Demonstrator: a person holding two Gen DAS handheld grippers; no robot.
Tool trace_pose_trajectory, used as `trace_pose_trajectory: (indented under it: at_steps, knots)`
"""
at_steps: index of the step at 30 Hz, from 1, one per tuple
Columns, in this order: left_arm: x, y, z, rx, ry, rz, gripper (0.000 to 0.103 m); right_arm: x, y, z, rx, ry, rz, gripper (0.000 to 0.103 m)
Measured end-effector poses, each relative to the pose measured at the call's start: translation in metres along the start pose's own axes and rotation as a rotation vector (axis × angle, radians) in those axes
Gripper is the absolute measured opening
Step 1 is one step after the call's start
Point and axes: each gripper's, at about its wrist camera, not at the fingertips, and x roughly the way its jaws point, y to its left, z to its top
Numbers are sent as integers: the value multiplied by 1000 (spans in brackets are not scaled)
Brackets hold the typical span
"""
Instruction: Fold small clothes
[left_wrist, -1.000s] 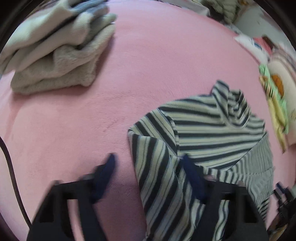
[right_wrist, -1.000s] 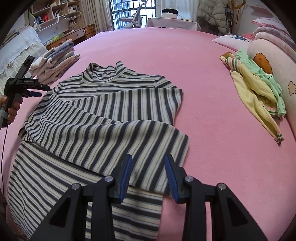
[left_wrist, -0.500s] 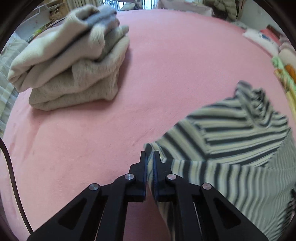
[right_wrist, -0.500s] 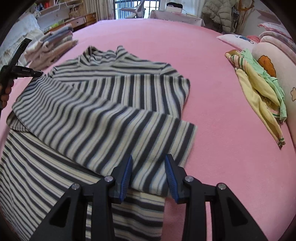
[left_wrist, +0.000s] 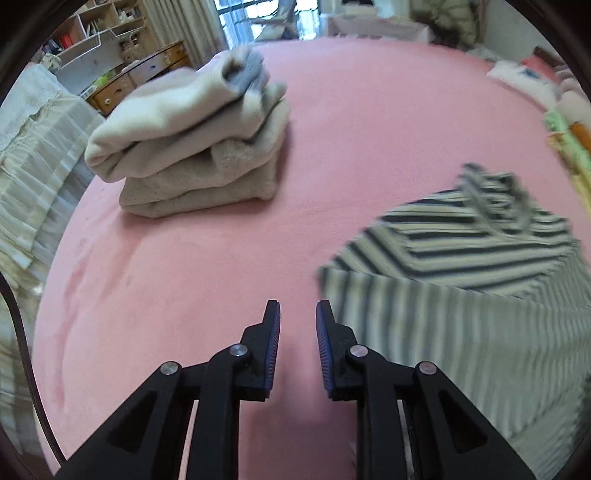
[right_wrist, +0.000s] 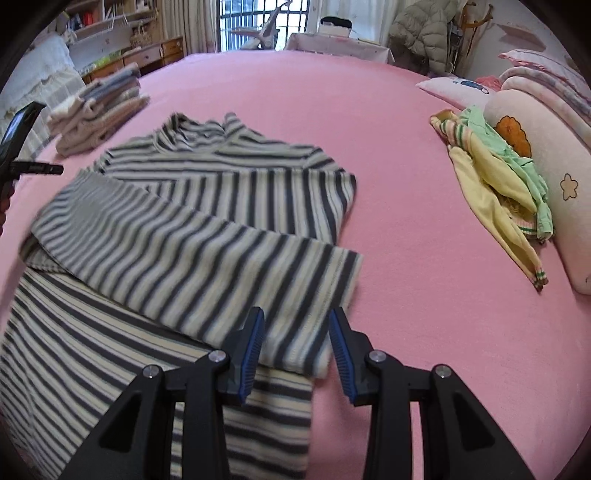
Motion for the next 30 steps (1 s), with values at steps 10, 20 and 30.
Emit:
trace_pose_trajectory:
  at_steps: [10, 20, 30]
  knots:
    - [-3, -60, -57, -8, 72, -181, 18, 9, 49, 15, -25, -20, 57, 31]
    - [12, -29, -81, -49, 67, -104, 17, 39, 30, -12, 26, 96, -11, 31]
    - [-37, 18, -113, -151, 95, -66, 19, -18, 21, -30, 56, 66, -31, 31]
